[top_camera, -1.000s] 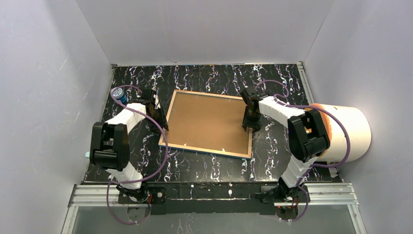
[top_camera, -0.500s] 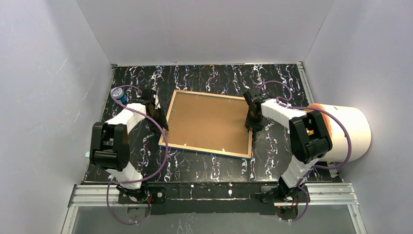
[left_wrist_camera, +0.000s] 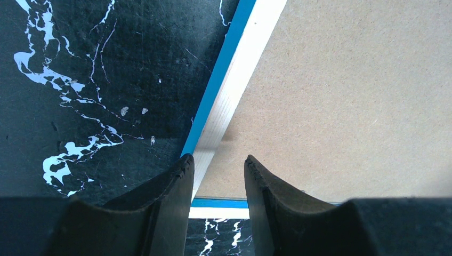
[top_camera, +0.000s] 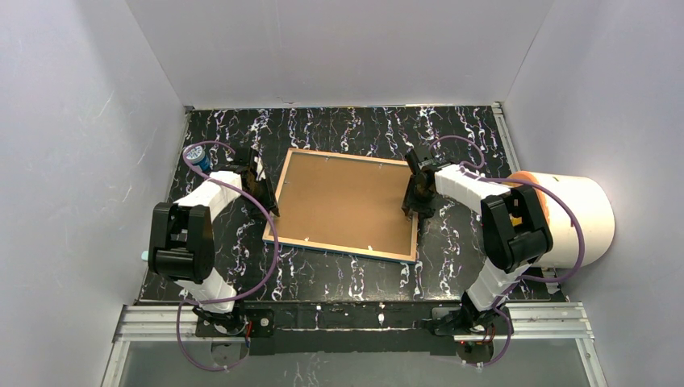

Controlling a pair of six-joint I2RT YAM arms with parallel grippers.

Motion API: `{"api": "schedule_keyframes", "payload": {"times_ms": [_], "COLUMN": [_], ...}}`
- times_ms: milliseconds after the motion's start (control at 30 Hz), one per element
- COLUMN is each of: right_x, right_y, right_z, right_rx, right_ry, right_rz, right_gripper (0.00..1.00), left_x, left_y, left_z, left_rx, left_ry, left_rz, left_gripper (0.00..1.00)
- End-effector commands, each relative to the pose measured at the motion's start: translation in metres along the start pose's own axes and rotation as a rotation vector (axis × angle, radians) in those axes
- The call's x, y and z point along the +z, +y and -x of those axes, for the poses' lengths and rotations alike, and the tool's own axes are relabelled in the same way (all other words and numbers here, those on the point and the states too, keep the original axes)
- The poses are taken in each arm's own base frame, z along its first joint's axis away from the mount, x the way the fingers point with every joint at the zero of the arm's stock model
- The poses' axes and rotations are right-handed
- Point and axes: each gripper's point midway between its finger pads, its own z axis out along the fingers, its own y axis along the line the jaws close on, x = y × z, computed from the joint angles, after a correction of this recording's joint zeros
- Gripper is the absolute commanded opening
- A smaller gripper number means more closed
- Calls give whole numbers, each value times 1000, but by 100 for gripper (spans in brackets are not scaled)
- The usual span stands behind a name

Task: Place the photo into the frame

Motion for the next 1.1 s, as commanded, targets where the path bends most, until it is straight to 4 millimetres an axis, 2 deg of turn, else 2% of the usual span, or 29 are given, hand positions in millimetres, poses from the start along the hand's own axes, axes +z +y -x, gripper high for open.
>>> {"api": "schedule_keyframes", "payload": {"times_ms": [0, 200, 400, 500, 600, 667, 767, 867, 1067], "right_x": [-2, 4, 5, 6, 6, 6, 5, 1, -6], "right_y": [3, -8, -7, -5, -3, -2, 1, 5, 7], "right_z": [-11, -23, -22, -21, -20, -19, -16, -9, 2], "right_rx": [14, -48, -71, -77, -80, -77, -60, -23, 40], "right_ry": [39, 73, 74, 76, 73, 70, 64, 53, 37], "right_rz": [49, 21, 26, 36, 46, 49, 53, 62, 82], "right_gripper": [50, 35, 20, 16, 15, 19, 27, 32, 38], "left_x": [5, -3, -31, -44, -48, -50, -55, -54, -36], "left_y": [8, 4, -3, -13, -30, -51, -100, -151, -248], "left_z": [-18, -4, 35, 51, 53, 52, 49, 37, 9], "left_rx": [2, -1, -13, -22, -35, -14, 78, 151, 237], "left_ry": [51, 13, -129, -182, -187, -185, -191, -155, -81], "left_rz": [25, 25, 51, 20, -60, -164, -348, -506, -716], "left_gripper": [39, 39, 46, 47, 48, 48, 49, 49, 46]}}
